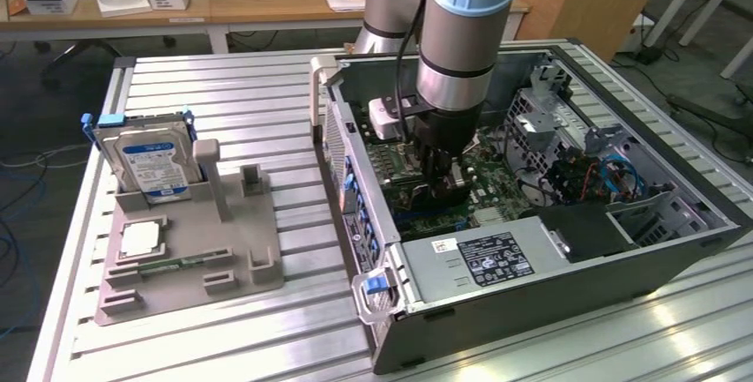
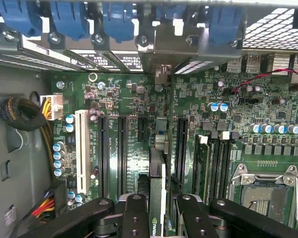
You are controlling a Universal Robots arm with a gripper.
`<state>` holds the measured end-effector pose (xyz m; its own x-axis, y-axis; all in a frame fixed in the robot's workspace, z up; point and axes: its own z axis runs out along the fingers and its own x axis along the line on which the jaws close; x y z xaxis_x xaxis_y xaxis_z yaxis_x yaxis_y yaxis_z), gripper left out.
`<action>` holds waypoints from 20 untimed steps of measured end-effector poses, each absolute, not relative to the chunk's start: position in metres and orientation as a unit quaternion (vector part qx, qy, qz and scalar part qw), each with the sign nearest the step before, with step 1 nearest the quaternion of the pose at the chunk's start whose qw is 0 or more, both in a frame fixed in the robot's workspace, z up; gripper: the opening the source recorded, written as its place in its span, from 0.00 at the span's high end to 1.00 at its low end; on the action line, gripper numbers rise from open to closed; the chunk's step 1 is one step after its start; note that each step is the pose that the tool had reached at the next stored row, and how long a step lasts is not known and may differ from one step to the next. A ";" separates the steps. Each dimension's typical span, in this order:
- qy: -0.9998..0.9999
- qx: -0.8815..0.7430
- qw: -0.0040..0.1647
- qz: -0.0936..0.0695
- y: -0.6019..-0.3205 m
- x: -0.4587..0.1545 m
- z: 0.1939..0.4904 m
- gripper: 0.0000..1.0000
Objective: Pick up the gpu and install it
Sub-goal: 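Insert the gpu into the slot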
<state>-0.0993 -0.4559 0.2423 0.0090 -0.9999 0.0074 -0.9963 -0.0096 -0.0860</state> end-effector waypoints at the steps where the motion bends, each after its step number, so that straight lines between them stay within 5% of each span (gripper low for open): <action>1: 0.703 -0.710 0.028 -0.033 -0.456 -0.099 0.242 0.74; 20: 0.703 -0.710 0.028 -0.033 -0.456 -0.103 0.238 0.74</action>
